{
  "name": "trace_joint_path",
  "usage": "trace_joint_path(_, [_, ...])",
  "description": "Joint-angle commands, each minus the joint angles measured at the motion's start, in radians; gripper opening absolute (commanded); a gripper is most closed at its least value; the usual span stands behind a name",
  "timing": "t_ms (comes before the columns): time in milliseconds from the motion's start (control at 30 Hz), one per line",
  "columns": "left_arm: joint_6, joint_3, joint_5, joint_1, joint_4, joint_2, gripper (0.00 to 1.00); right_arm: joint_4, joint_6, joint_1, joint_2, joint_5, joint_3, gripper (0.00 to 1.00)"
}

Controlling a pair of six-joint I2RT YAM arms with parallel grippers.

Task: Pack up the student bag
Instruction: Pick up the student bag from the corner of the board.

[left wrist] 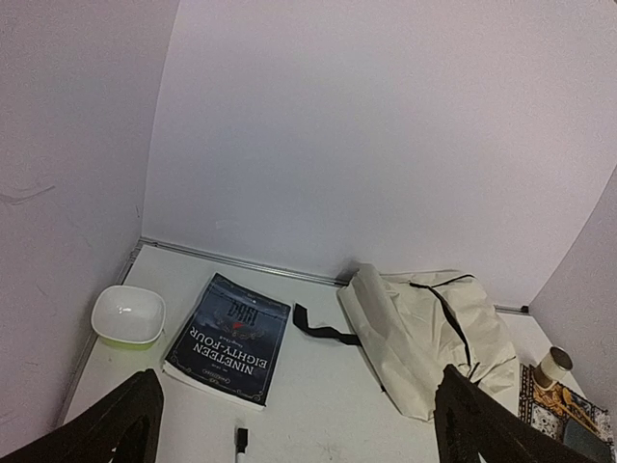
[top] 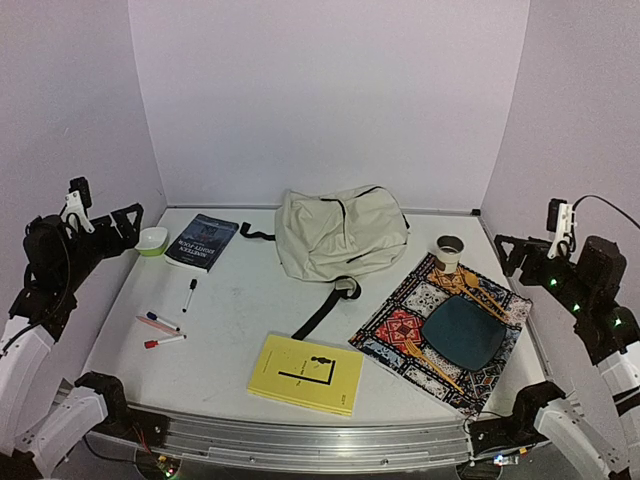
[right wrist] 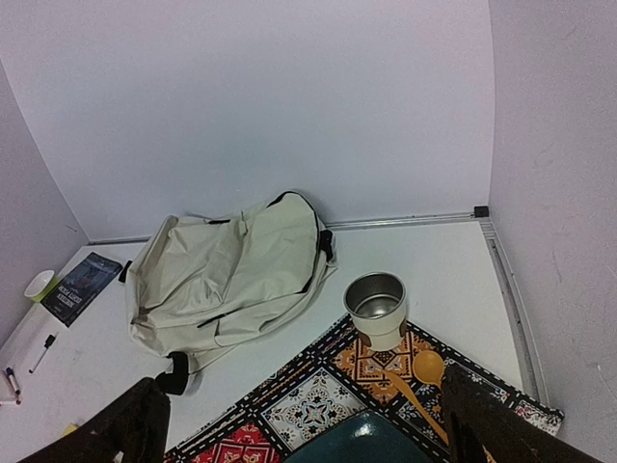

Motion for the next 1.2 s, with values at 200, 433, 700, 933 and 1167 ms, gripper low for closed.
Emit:
trace_joint_path(200, [-0.125,0.075,0.157,-0.002,0.015,0.14,1.0,0.081,-0.019,0.005,0.085,-0.119,0.023,0.98])
trace_joint_path(433, [-0.239,0.133,0.187,-0.104,0.018,0.414,1.0,0.123,0.012,0.005,0.137,-0.194,-0.003,0.98])
trace_joint_path(700, [-0.303,0.244,0.019,-0.344,0.076,0.703,0.99,0.154,0.042,0.007,0.172,-0.228,-0.037,0.98])
trace_joint_path(933, [-0.373,0.443,-0.087,-0.523,0.153,1.043,0.98,0.201,0.071,0.011,0.187,-0.218,-0.065,0.98])
trace_joint_path(1167, [-0.387,0.669,-0.104,-0.586,0.16,1.33,0.96,0.194,0.081,0.016,0.169,-0.203,-0.085,0.98])
